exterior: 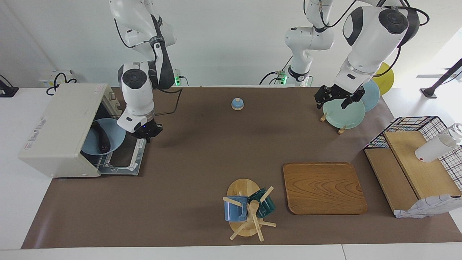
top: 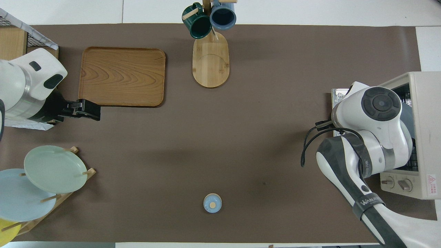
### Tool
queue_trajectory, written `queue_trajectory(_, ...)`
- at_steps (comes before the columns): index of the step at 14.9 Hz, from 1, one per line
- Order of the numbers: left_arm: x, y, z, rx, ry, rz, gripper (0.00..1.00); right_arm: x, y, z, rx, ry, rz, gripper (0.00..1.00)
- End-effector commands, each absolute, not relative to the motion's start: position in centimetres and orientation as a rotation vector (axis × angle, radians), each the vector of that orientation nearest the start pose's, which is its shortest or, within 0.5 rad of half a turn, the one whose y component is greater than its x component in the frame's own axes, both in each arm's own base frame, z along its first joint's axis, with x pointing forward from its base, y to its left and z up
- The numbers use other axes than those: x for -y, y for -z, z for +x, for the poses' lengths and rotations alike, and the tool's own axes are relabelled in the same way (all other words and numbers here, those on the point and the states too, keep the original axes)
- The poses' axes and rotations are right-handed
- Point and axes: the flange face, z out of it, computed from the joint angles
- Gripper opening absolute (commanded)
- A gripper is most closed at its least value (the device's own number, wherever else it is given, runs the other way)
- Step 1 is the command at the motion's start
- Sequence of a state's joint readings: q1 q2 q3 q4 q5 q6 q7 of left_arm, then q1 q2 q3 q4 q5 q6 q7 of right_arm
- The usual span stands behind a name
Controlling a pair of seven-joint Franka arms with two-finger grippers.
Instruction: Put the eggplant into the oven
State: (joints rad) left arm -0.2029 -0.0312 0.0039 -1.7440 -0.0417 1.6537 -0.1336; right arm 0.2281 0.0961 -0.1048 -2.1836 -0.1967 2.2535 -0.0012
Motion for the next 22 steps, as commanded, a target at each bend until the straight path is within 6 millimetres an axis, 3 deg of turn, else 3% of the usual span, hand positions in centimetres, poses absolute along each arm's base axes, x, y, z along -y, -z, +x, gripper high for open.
queue_trajectory(1,10.8,-57.5,53.3,-0.096,-0.101,-3.186,1.00,-6.0,-31.5,54.3,0.332,-0.029,-3.273,0.00)
queue_trajectory(4,10.8,-57.5,53.3,-0.096,-0.101,-3.186,1.00,-6.1,-29.9,54.0,0.311,-0.049,-3.275,0.00)
queue_trajectory(11,10.8,-57.5,53.3,-0.096,-0.101,-3.186,1.00,-5.6,-29.4,53.3,0.324,-0.116,-3.294,0.00)
queue_trajectory(16,10.8,-57.5,53.3,-0.096,-0.101,-3.186,1.00,-5.0,-29.5,53.2,0.424,-0.143,-3.353,0.00)
queue_trajectory(19,10.8,-57.5,53.3,-0.096,-0.101,-3.186,1.00,-4.8,-30.1,53.5,0.494,-0.182,-3.394,0.00)
queue_trajectory(22,10.8,-57.5,53.3,-0.096,-0.101,-3.186,1.00,-3.9,-32.5,54.9,0.583,-0.259,-3.471,0.00)
